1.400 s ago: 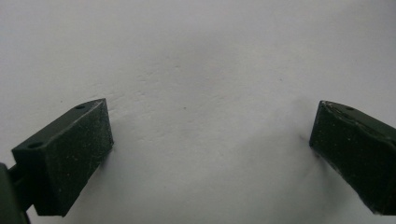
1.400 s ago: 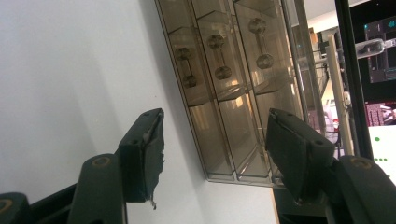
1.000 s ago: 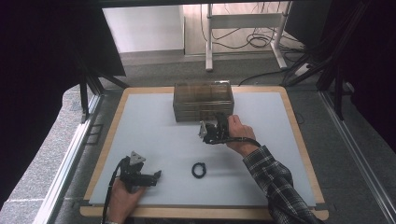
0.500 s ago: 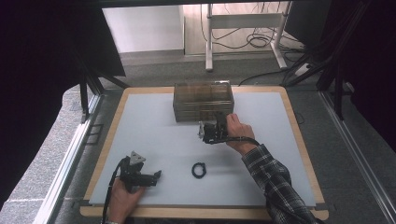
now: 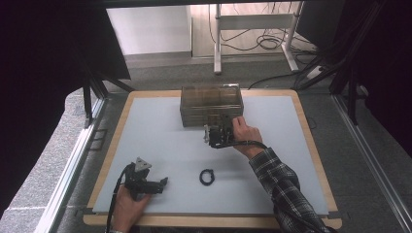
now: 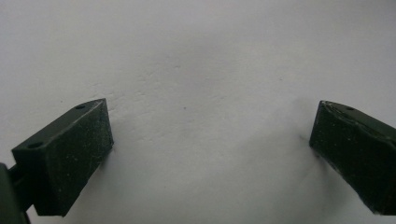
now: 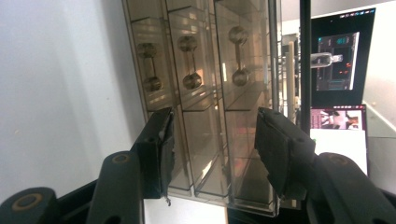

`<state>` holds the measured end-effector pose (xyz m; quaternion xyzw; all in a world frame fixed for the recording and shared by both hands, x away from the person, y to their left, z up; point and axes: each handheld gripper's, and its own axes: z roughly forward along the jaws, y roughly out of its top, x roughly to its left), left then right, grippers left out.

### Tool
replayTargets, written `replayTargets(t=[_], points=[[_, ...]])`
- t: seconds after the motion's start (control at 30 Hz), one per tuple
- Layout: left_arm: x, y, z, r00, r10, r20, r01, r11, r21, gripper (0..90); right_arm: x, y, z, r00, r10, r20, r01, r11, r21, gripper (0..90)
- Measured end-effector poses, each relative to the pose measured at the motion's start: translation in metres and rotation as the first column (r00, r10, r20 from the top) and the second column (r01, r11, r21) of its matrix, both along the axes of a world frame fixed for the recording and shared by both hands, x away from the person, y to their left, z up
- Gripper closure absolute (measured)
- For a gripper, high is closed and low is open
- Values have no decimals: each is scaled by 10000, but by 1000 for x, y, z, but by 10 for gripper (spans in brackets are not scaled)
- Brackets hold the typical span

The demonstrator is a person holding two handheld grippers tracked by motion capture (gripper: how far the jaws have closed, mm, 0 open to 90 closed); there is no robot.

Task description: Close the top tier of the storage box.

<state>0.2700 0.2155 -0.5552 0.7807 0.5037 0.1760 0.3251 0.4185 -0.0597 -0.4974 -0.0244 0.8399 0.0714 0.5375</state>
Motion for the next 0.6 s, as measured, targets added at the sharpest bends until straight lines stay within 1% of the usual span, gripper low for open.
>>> replayTargets(t=[0.27, 0.3, 0.33, 0.4, 0.53, 0.57, 0.6], points=[[0, 0, 0, 10000, 1, 2, -1, 10000, 1, 0, 4, 6, 0, 9999, -37, 142, 36, 10000, 78, 493], [0, 0, 0, 10000, -2, 1, 2, 10000, 3, 0, 5, 7, -1, 9997, 62, 249, -62, 10000, -4, 510], [0, 0, 0, 10000, -2, 1, 2, 10000, 3, 0, 5, 7, -1, 9997, 62, 249, -62, 10000, -4, 510], [0, 0, 0, 10000, -1, 2, 1, 10000, 2, 0, 6, 9, -2, 9994, 63, 351, -57, 9998, -168, 517], [0, 0, 0, 10000, 0, 1, 0, 10000, -1, 0, 7, 11, -3, 9991, 148, 403, -137, 9995, -292, 525], [0, 0, 0, 10000, -1, 1, 1, 10000, 2, 0, 8, 11, -3, 9989, 172, 428, -156, 9992, -379, 526], [0, 0, 0, 10000, 0, 3, 0, 10000, 2, 0, 8, 13, -4, 9983, 214, 543, -177, 9976, -676, 533]])
